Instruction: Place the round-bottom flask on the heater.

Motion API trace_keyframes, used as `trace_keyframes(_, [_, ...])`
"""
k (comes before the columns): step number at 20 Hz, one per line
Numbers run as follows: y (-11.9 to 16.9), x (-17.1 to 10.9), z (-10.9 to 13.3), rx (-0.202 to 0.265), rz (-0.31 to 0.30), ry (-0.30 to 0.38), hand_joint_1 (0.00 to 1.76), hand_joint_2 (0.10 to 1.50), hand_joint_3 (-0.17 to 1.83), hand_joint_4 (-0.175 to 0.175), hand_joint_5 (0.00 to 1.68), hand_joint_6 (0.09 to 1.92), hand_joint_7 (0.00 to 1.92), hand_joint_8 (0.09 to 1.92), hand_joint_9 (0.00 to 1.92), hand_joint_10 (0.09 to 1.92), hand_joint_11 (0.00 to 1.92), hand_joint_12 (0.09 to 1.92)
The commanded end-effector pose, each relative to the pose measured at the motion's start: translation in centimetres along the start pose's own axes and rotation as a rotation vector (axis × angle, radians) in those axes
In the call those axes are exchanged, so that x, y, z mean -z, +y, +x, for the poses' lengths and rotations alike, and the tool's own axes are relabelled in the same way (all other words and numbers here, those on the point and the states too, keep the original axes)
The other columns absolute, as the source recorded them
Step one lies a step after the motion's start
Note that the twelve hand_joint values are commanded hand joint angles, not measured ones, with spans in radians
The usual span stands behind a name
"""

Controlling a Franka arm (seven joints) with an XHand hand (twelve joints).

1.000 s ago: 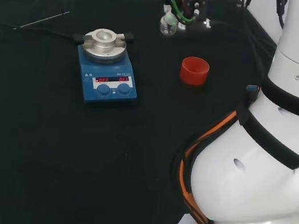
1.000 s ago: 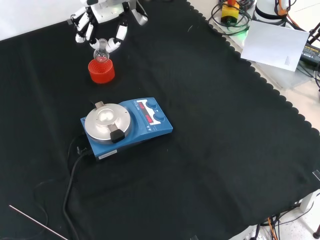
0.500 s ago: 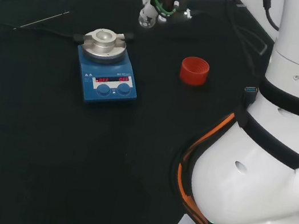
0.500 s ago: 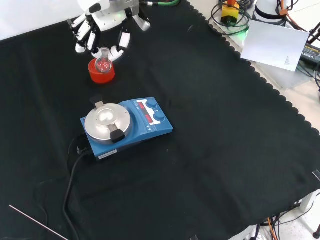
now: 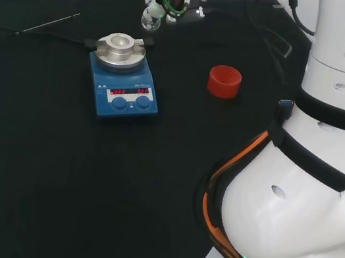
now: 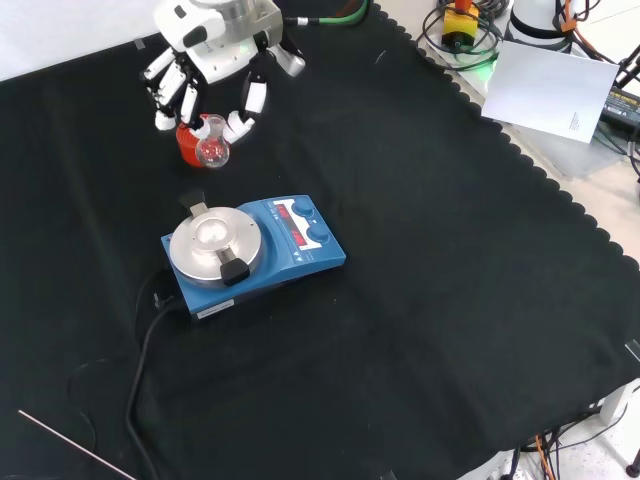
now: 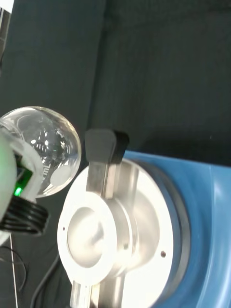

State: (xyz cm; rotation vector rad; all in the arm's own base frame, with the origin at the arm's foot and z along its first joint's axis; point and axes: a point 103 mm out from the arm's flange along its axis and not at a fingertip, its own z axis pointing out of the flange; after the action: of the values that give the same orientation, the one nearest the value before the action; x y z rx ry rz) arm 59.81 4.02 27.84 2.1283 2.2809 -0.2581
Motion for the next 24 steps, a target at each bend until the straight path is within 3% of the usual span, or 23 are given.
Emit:
trace_keyframes(1, [0.4, 0.0, 1.8, 0.037, 0.007, 0.0, 1.09, 0.67, 0.79, 0.175, 1.11, 1.01, 0.55, 0.56, 0.66, 0.54, 0.26, 1.31])
trace_keyframes(24, [3.2, -1.2, 5.4, 0.108, 0.055, -0.012, 1.09, 0.66, 0.8, 0.175, 1.12, 1.0, 0.54, 0.56, 0.66, 0.54, 0.26, 1.31])
